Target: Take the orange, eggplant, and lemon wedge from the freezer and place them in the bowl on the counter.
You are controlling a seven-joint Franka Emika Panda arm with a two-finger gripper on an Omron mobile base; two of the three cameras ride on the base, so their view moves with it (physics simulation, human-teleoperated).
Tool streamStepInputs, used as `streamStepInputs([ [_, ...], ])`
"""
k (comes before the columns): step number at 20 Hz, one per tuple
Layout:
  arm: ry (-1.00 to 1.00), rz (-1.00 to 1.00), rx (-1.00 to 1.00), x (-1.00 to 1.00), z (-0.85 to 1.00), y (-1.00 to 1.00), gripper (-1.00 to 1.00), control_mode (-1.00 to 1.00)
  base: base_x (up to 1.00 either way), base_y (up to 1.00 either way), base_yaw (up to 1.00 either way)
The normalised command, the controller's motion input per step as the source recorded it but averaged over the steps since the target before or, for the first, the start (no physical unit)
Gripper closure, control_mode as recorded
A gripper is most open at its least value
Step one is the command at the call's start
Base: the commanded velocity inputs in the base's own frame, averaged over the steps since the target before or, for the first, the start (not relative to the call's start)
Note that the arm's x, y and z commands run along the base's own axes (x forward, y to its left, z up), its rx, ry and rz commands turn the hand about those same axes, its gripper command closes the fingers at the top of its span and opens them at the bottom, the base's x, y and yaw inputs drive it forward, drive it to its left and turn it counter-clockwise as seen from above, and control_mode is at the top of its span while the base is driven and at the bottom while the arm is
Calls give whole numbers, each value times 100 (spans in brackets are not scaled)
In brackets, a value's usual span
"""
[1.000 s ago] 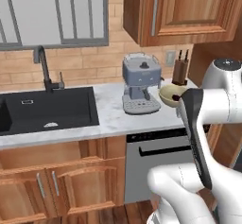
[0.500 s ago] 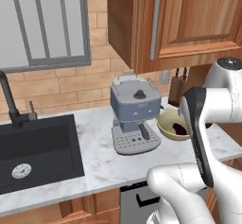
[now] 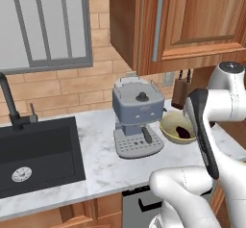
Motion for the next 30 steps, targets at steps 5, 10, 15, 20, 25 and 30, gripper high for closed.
streamStepInputs([
  [5,0,0,6,100,-70,-61,100,-100,0,0,0],
  [10,0,0,4,100,-50,-7,100,-100,0,0,0],
  [15,0,0,3,88,-38,0,100,-100,0,0,0],
  [20,0,0,4,61,-52,-9,100,-100,0,0,0],
  [25,0,0,1,65,-44,-3,-100,-100,0,0,0],
  [30,0,0,0,16,-7,-2,-100,-100,0,0,0],
])
